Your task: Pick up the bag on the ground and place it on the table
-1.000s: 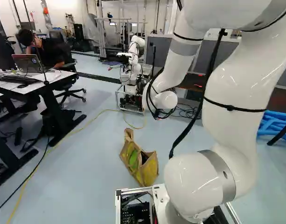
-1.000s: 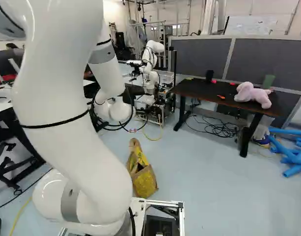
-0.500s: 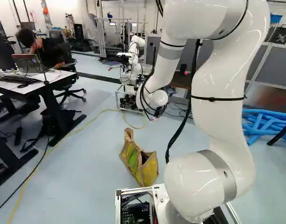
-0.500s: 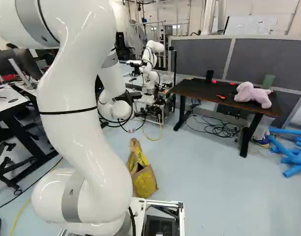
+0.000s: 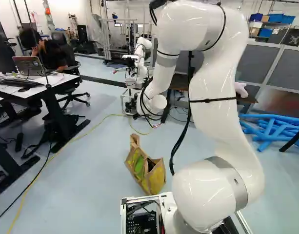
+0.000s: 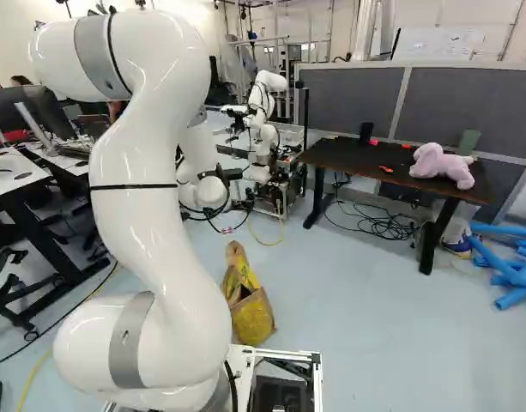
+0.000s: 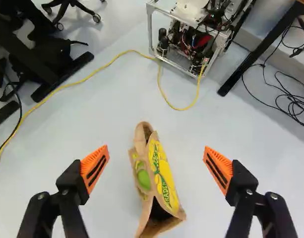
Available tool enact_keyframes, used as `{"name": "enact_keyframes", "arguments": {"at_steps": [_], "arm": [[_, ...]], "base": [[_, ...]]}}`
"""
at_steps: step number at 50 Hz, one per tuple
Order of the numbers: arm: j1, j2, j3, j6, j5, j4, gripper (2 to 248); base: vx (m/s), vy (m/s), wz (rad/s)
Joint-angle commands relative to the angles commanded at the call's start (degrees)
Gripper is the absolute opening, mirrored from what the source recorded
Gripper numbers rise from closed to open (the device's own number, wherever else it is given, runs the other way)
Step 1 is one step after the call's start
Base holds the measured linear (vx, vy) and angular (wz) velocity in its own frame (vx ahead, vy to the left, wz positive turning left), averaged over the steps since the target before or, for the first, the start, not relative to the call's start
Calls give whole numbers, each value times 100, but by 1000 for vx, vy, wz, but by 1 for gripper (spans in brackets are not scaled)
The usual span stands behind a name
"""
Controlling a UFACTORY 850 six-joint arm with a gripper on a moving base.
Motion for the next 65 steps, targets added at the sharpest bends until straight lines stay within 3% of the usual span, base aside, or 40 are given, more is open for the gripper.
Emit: {"name": "enact_keyframes", "arguments": {"at_steps": [39,65], "arm": [[393,-1303,-1253,0,-973,0,247],[439,-1946,-1783,0,-1652,-13,247]], "base": [[0,0,0],[0,0,0]]}}
